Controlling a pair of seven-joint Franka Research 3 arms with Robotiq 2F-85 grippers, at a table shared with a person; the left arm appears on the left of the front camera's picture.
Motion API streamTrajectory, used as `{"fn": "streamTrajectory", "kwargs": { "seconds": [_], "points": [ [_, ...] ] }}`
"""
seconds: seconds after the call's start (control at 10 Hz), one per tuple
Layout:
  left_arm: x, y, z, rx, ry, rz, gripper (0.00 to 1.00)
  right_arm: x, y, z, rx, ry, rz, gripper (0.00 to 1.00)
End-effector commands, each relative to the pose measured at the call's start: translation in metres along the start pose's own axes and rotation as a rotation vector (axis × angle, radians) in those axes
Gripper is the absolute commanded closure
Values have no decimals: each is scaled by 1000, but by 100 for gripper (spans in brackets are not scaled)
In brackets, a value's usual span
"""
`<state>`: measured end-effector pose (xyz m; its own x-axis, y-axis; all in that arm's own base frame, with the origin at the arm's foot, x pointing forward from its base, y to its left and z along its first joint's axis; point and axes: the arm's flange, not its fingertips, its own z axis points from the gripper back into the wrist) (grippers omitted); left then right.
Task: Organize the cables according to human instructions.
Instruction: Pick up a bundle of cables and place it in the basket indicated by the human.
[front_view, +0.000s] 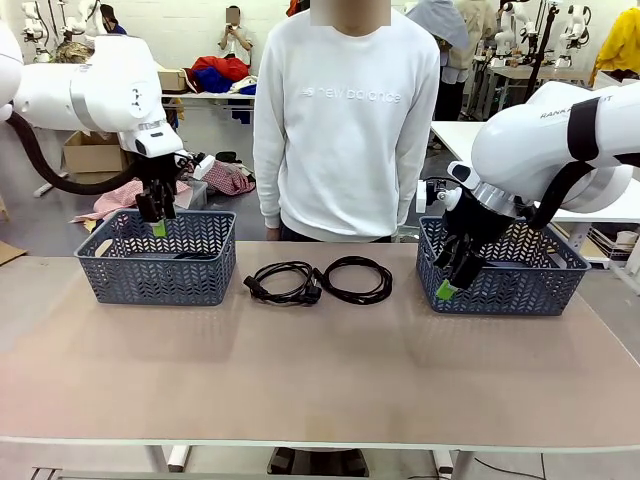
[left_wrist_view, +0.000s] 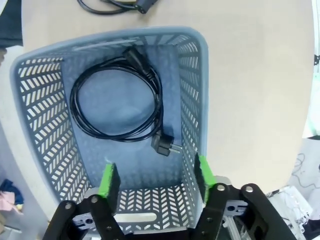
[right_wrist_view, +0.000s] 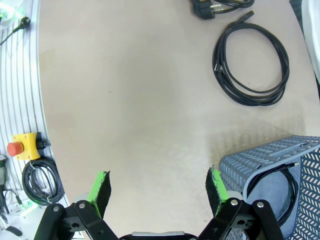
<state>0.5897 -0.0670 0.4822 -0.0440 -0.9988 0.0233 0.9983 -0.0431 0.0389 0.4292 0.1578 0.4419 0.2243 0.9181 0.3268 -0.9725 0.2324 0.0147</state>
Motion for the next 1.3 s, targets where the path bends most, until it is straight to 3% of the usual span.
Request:
{"fn": "streamTrajectory", "kwargs": {
  "seconds": [0.0, 0.6, 0.7, 1.0, 1.2],
  "points": [
    [-4, 7, 7, -28, -34, 1, 2, 3, -2, 2, -7, -2, 2, 0],
    [-5, 7, 11, -18, -53, 24, 0, 3, -2, 2, -7, -2, 2, 0],
    [-3, 4, 5, -25, -11, 12, 0, 3, -2, 2, -7, -2, 2, 0],
    [-3, 4, 5, -25, -11, 12, 0, 3, -2, 2, -7, -2, 2, 0],
    [9, 0, 6, -16, -59, 66, 0, 3, -2, 2, -7, -2, 2, 0]
  ]
}}
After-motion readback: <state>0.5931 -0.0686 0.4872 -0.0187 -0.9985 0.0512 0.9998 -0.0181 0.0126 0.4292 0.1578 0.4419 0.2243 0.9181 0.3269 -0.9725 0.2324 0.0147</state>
